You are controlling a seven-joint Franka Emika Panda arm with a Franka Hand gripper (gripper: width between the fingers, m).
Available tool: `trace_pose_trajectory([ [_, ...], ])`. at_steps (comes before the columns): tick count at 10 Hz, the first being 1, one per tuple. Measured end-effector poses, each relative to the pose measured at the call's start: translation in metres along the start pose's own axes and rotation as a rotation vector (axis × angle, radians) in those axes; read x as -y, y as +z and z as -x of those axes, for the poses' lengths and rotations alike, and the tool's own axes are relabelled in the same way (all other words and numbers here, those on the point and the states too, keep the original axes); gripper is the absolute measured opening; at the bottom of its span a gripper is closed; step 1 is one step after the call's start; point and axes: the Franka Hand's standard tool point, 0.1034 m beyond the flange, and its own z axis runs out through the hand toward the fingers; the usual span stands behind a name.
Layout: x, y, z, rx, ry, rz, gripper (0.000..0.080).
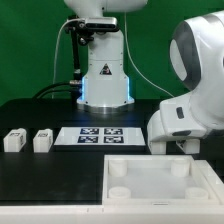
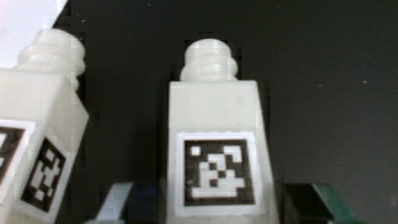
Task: Assemble one leg
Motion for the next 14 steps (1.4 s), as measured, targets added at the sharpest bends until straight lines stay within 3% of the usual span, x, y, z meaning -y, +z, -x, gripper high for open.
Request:
trace_pose_trajectory([
  [5, -0.001, -0.002, 0.001, 0.004, -0.011, 0.001, 0.0291],
  [8, -0.020, -0.058, 0.014, -0.063, -0.094, -0.011, 0.0292],
  [9, -0.029, -0.080, 0.012, -0.132, -0.116, -0.021, 0.0292],
  [12, -0.053, -0.157, 0.027, -0.447, -0.110, -0.010, 0.0292],
  [13, -0.053, -0.167, 0.027, -0.536, -0.106, -0.001, 0.0292],
  [14, -0.055, -0.166, 0.023, -0.632, -0.101, 0.005, 0.0292],
])
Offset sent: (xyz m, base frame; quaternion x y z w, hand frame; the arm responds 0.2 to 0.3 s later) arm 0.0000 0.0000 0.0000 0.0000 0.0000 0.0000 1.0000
